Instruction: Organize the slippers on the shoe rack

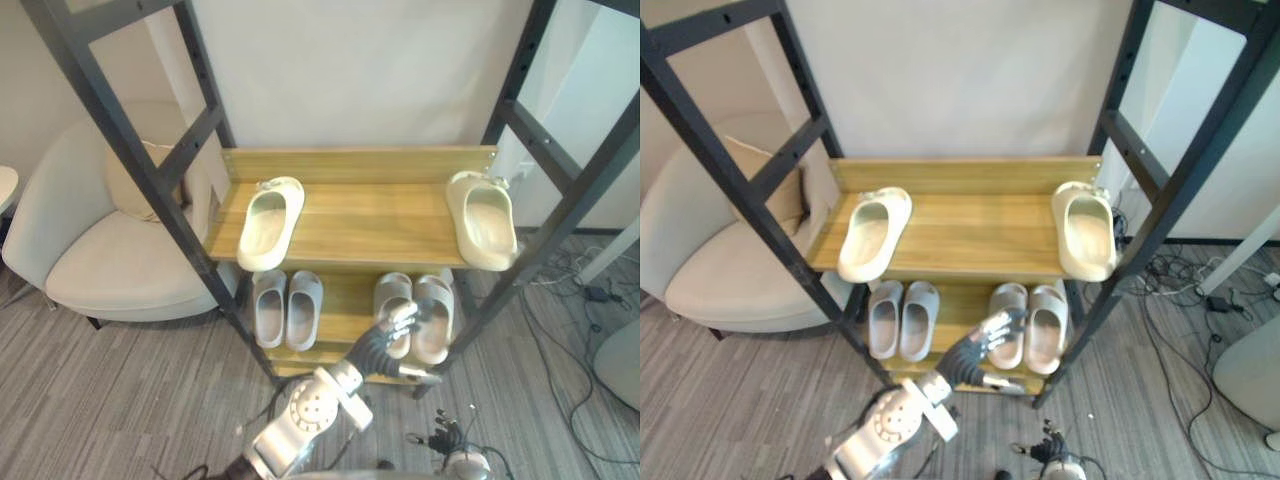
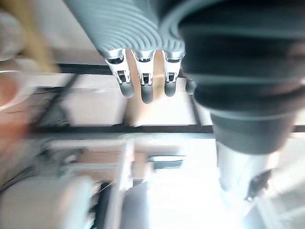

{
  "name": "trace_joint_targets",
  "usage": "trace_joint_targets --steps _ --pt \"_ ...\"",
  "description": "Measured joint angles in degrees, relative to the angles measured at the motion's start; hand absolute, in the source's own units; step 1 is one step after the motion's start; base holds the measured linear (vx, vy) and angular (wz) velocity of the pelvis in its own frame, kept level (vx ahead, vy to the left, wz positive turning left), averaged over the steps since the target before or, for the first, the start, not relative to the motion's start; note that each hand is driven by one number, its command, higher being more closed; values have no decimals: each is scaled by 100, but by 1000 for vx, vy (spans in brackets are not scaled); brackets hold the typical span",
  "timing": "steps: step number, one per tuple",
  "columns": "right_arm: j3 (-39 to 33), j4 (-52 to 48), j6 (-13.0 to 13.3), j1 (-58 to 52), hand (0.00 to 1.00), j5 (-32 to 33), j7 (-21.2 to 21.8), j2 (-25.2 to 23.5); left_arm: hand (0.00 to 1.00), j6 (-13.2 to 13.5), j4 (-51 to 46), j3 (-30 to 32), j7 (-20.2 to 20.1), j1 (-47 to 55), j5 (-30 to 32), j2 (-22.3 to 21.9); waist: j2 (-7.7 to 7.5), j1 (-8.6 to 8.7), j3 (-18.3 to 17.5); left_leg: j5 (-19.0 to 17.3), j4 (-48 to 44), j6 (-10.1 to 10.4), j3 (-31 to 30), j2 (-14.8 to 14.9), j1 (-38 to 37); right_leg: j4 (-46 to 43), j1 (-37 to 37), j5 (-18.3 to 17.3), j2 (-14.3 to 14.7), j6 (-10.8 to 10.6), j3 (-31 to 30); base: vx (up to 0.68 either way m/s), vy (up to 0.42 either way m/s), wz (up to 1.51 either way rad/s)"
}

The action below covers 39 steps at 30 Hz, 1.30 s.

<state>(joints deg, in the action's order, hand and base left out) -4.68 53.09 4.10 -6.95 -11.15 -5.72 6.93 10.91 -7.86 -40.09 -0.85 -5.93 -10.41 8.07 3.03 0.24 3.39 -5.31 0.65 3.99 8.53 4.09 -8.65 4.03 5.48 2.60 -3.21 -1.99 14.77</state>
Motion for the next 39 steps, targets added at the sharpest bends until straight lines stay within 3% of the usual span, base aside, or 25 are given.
trace_joint_targets --steps 8,13,21,26,39 --pt "44 24 -16 -16 0 -1 10 86 0 167 -216 1104 603 -848 19 -53 -17 33 -34 -43 -87 -31 2 -14 43 -97 -51 -67 -46 -30 -18 -5 4 0" --pt "42 27 -78 -130 0 -12 61 174 0 195 270 2059 933 -976 142 111 -10 55 -55 -42 -77 -29 -11 -18 19 -13 -3 -26 -26 -16 11 0 0 0" --pt "37 27 -155 -307 0 -10 116 170 0 99 1425 3177 1338 -1675 467 865 -108 121 -7 -33 3 -17 39 -18 53 122 -59 46 15 11 -26 3 5 -4" --pt "30 -5 -154 -308 0 -9 122 156 0 -14 2008 3543 1457 -2018 591 1399 -186 215 50 -30 31 -11 87 -16 138 146 -177 53 28 11 -84 -2 7 -5" --pt "-137 -57 -138 -317 0 -1 236 146 0 -261 2906 3798 1419 -2642 1259 1994 -122 312 269 -39 26 -29 205 -78 299 149 -439 156 -2 10 -280 -5 4 -7"
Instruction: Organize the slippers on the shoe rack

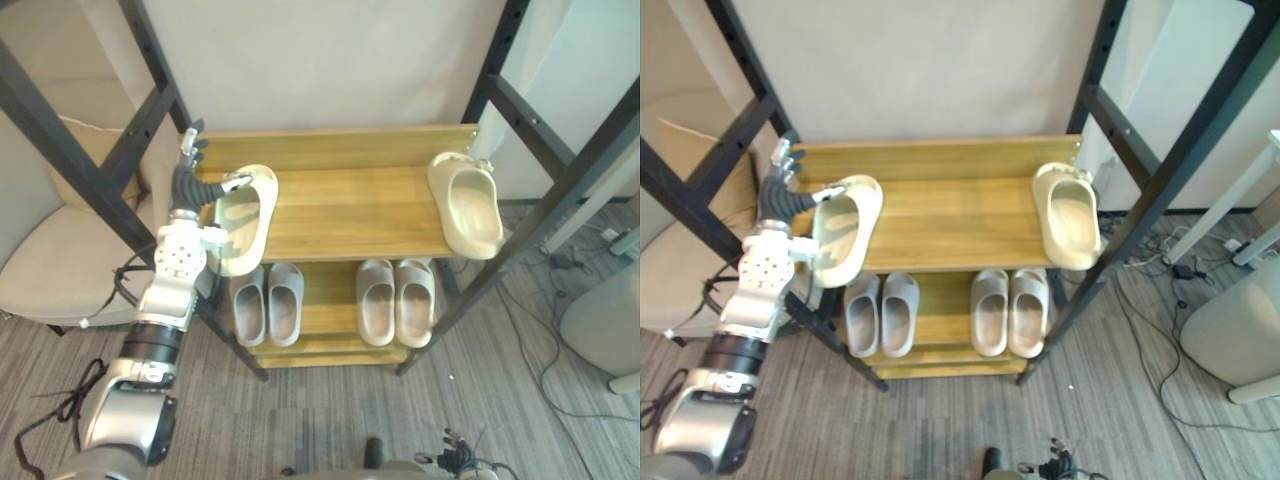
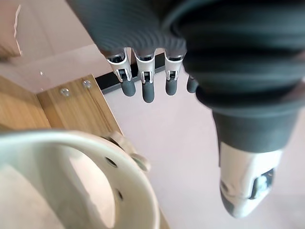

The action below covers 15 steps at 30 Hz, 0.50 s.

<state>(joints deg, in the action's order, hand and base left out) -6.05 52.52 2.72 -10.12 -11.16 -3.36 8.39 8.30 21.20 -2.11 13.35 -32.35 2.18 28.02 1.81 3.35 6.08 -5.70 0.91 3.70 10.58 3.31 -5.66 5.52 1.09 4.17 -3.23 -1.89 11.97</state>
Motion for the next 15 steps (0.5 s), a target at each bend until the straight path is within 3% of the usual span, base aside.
trace_joint_targets --steps 15 --pt "-57 -209 56 -71 0 6 -2 -52 0 -112 435 -11 -28 -123 842 321 116 16 78 1 -17 0 65 8 54 -38 -104 39 24 24 -112 -3 -4 -4"
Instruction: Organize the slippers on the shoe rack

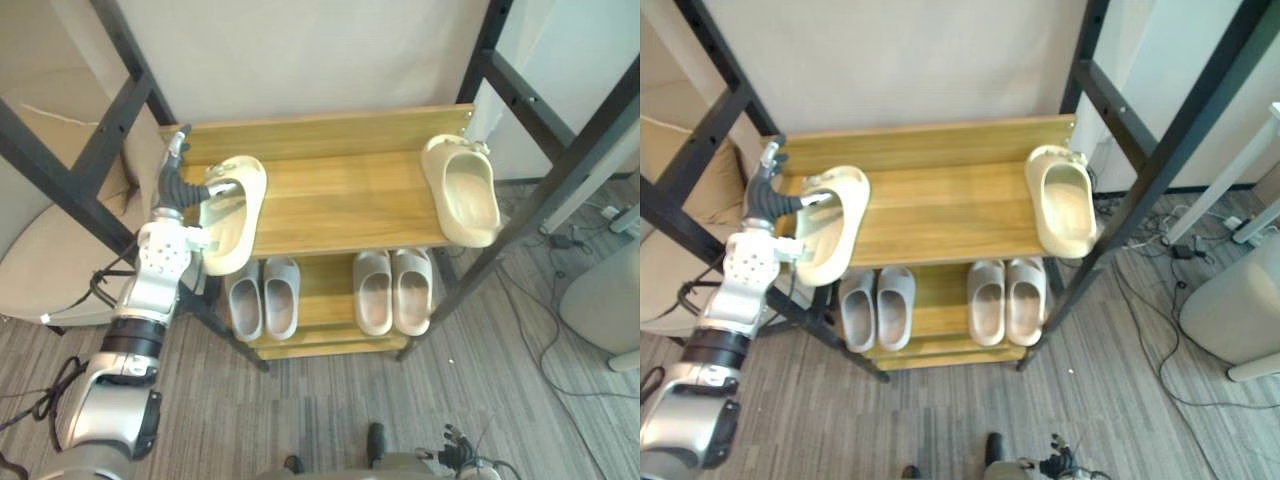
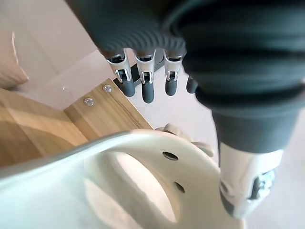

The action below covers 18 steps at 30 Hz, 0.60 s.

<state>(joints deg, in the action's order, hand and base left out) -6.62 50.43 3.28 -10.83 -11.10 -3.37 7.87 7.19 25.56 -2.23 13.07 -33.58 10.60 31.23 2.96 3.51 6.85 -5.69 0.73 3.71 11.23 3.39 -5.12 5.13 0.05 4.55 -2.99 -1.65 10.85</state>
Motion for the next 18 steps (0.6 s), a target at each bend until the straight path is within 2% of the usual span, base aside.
trace_joint_targets --steps 15,18 --pt "7 -234 90 -149 0 109 4 16 0 -200 611 -451 -107 -525 1402 485 99 26 58 3 -41 4 16 8 103 -1 -110 29 12 6 -59 -13 -3 -1" --pt "8 -247 95 -148 0 112 4 16 0 -293 729 -558 -108 -644 1483 566 108 32 74 3 -39 4 26 5 111 -2 -126 29 11 6 -70 10 1 -2"
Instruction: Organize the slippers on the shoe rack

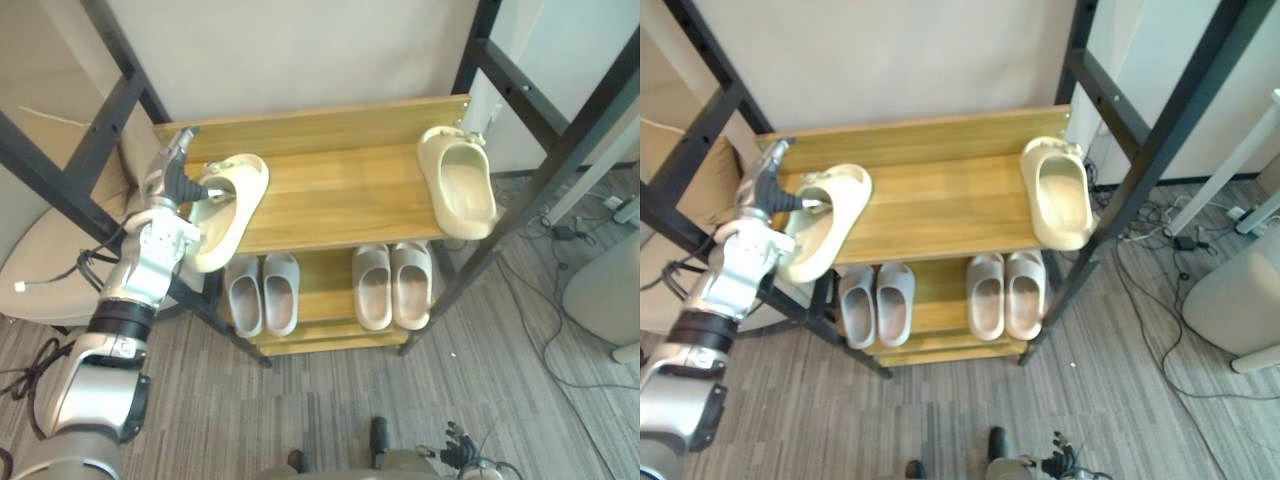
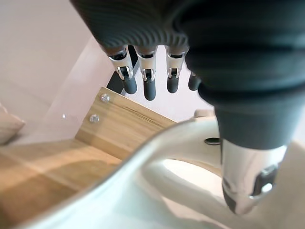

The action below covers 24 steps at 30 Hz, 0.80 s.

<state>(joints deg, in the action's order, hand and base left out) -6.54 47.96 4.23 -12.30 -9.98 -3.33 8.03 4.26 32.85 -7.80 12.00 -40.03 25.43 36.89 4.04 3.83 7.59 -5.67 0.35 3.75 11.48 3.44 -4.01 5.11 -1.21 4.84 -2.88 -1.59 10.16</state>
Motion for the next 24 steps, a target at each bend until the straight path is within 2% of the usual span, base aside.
trace_joint_targets --steps 5,6,17,24 --pt "5 -17 34 -1 0 3 0 0 0 -16 57 -78 -1 -49 158 76 7 15 6 0 14 0 52 -4 10 0 -50 7 2 1 -71 -5 0 -6" --pt "5 -17 37 -2 0 4 0 0 100 -19 62 -96 -2 -64 158 76 7 16 6 0 15 0 54 -4 14 0 -56 8 2 2 -75 0 0 0" --pt "4 -126 36 -3 0 124 -9 -3 100 -83 204 -170 -1 -343 138 71 2 71 114 0 13 0 92 -9 38 -1 -93 37 0 5 -112 -6 -1 -1" --pt "-3 -183 30 -9 0 209 -13 -5 100 -89 271 -106 14 -375 -102 40 12 79 145 0 15 0 147 -10 4 0 -86 61 1 2 -137 -10 -2 -3"
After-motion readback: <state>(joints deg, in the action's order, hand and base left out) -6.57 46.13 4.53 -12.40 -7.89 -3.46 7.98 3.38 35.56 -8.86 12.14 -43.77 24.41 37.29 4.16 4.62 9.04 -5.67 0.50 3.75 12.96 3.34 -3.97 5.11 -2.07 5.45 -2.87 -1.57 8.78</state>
